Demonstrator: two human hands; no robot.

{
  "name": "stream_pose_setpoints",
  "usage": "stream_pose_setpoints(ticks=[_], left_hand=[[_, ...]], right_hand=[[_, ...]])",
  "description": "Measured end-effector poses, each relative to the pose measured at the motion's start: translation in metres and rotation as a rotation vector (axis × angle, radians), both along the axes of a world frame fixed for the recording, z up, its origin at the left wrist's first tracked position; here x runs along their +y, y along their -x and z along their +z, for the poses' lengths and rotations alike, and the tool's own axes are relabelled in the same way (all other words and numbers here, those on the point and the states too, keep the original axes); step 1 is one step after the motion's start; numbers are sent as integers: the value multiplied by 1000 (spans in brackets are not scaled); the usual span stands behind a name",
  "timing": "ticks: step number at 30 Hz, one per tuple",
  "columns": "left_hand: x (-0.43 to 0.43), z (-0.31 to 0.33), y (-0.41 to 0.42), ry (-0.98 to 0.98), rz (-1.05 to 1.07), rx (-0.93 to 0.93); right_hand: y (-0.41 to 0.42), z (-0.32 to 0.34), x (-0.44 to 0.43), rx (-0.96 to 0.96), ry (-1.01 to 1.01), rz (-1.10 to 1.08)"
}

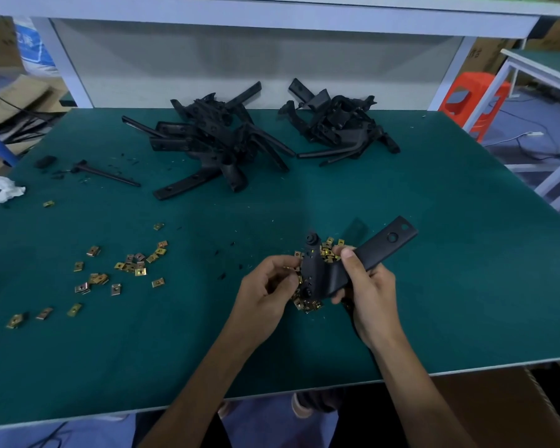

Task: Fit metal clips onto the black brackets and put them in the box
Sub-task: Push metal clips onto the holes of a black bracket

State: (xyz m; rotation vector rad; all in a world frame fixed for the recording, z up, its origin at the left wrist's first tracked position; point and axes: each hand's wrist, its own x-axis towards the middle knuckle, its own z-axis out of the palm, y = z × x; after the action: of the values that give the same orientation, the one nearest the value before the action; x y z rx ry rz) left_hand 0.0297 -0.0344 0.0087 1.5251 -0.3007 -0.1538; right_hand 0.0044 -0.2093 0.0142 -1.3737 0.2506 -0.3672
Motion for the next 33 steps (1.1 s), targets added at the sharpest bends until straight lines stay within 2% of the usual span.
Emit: stream_pose_setpoints(ticks=[8, 16, 19, 22, 24, 26, 28, 30, 33], left_hand=[[11, 7, -7, -23, -166, 99], [7, 14, -8, -31, -149, 116], [6, 15, -8, -40, -132, 124], [-1, 15, -4, -33, -40, 83], [-5, 16, -2, -120, 59, -35], [-5, 17, 1, -336, 89, -184], [-5, 16, 4, -627, -8, -325], [-7, 11, 9, -833, -115, -375], [-10, 8, 10, -892, -108, -404]], right_hand=[[-2, -3, -4, 58, 57, 17], [-2, -3, -4, 57, 101, 40], [-2, 0, -3, 52, 62, 30], [-2, 4, -3, 31, -86, -33], [-2, 7, -7, 27, -211, -104], [-2, 9, -13, 27, -328, -163], [-3, 9, -17, 28, -385, -181], [-3, 9, -17, 33, -390, -175], [-3, 8, -15, 31, -366, -157]])
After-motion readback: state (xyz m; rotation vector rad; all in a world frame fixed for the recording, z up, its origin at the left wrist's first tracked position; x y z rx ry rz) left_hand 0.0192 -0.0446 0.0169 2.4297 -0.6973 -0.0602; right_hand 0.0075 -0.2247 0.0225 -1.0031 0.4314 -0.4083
